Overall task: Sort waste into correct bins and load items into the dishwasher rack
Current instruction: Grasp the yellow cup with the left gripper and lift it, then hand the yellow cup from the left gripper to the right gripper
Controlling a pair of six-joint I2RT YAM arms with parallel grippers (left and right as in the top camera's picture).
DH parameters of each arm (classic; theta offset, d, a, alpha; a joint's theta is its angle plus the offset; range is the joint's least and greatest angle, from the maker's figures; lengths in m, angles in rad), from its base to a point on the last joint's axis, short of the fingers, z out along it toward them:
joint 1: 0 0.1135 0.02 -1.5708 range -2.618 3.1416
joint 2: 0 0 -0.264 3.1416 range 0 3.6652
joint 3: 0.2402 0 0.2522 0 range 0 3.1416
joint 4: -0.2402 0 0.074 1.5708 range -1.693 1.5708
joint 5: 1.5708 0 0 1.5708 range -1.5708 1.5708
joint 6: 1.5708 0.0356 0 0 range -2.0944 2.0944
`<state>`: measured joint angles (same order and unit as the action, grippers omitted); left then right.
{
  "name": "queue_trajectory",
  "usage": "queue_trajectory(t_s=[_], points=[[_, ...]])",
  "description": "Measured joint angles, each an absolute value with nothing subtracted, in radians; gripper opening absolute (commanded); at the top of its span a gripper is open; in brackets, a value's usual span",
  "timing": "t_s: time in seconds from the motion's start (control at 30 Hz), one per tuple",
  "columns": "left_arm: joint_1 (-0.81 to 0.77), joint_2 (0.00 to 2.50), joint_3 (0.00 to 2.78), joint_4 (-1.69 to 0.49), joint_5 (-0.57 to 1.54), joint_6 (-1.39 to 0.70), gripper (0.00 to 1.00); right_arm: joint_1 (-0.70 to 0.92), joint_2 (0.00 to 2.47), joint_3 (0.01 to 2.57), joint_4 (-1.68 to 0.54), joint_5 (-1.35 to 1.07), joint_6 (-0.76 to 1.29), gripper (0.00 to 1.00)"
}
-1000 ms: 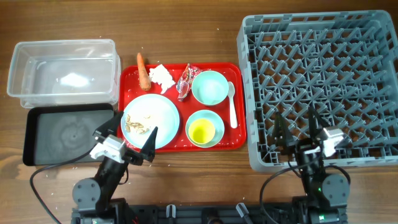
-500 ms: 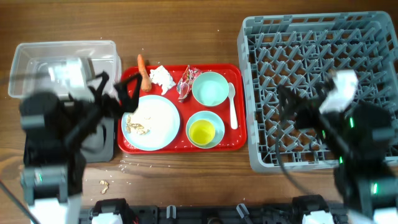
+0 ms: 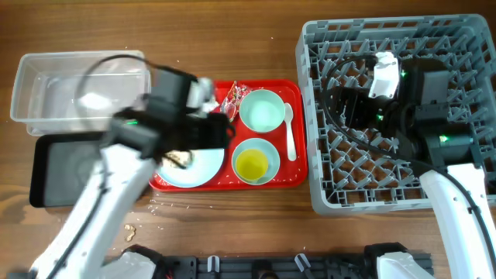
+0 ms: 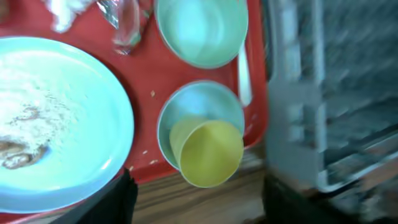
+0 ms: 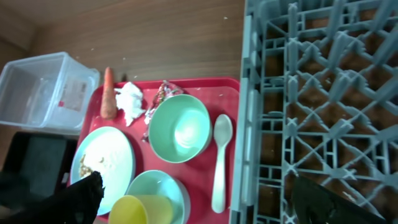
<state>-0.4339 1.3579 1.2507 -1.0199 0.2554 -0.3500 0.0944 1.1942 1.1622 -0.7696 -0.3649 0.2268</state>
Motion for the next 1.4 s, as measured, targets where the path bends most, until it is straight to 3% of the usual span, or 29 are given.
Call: queue_trajectory(t_s=[0.13,0.27,0.47,0.53,0.63,0.83,1.0,1.1,1.27,1.4], points=[[-0.598,1.497,1.250,-1.031,0.118,-0.378,0.54,0.094,1.194,1.162,-0.781,-0.353,0.234,1.00],[-0.610,1.600,1.250,-1.029,0.086,-0.395,0.43,0.094,1.194,1.162,-0.786,-0.339,0.234,1.00],[-0.610,1.679,1.250,-1.029,0.083,-0.396,0.38,0.094,1.194,1.162,-0.786,-0.308,0.235,1.00],[-0.610,1.687,1.249,-1.022,0.083,-0.397,0.28,0.094,1.194,1.162,-0.786,-0.305,0.235,1.00],[-0.610,1.687,1.224,-0.992,0.083,-0.397,0.04,0.094,1.194,1.162,-0.786,-0.305,0.235,1.00],[-0.607,1.687,1.200,-0.974,0.083,-0.399,0.04,0.094,1.194,1.162,-0.788,-0.305,0.235,1.00],[-0.529,1.660,1.362,-1.180,0.107,-0.399,0.04,0.094,1.194,1.163,-0.800,-0.303,0.235,1.00],[-0.387,1.579,1.478,-1.162,0.239,-0.394,0.04,0.094,1.194,1.163,-0.799,-0.308,0.235,1.00],[-0.099,1.526,1.510,-1.078,0.818,-0.352,0.04,0.093,1.194,1.163,-0.711,-0.532,0.213,0.94],[-0.053,1.534,1.510,-1.080,1.145,-0.330,0.04,0.093,1.194,1.165,-0.542,-0.824,0.154,0.94]])
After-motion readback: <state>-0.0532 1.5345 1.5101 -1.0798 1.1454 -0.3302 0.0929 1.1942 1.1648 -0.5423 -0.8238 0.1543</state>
